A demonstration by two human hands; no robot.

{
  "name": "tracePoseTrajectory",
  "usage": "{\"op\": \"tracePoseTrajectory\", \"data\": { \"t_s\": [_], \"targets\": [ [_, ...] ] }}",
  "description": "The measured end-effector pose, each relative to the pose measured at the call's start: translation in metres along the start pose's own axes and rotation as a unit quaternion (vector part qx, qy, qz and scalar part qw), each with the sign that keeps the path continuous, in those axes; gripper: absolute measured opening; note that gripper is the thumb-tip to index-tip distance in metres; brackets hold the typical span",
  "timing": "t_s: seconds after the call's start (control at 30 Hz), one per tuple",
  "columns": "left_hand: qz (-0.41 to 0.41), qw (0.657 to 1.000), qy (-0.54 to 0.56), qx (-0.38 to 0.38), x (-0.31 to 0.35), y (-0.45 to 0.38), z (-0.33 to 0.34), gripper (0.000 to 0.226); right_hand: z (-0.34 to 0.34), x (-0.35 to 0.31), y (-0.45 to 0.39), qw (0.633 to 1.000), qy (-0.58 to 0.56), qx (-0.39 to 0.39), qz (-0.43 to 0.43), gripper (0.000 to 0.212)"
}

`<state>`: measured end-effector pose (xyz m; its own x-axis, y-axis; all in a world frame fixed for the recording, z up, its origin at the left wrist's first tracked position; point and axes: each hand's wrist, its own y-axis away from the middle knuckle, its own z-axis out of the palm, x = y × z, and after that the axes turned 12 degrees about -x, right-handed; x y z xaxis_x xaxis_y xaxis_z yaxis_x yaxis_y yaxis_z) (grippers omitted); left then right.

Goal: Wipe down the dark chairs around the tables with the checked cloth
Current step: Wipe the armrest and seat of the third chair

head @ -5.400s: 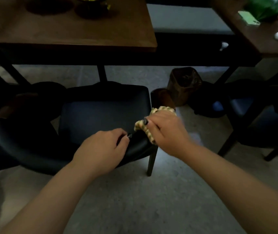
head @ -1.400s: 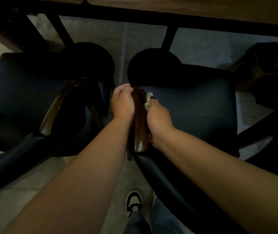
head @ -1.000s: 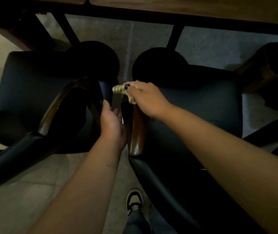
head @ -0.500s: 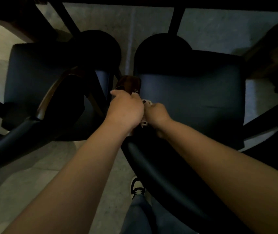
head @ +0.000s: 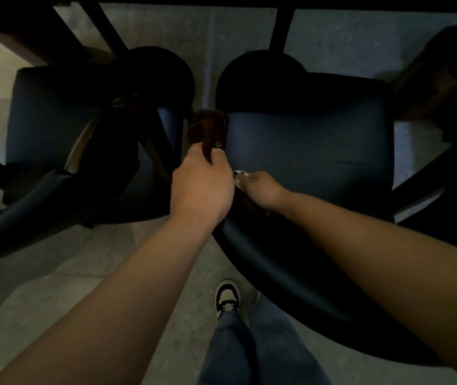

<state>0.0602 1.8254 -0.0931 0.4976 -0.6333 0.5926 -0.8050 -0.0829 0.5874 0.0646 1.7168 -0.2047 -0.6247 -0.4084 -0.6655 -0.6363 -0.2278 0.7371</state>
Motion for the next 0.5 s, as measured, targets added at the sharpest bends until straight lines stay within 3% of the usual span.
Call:
{"op": "tracePoseTrajectory", "data": {
  "t_s": [0.27,0.5],
  "targets": [
    [0.011,1.0,0.017,-0.006,0.0,0.001,-0.001,0.033,0.002,-0.019,0.046,0.99,0.075,0.075,-0.093,0.042],
    [0.022,0.999,0.029,-0.006,0.001,0.003,-0.003,0.035,0.016,-0.036,0.12,0.961,0.182,0.085,-0.191,0.038]
  ]
}}
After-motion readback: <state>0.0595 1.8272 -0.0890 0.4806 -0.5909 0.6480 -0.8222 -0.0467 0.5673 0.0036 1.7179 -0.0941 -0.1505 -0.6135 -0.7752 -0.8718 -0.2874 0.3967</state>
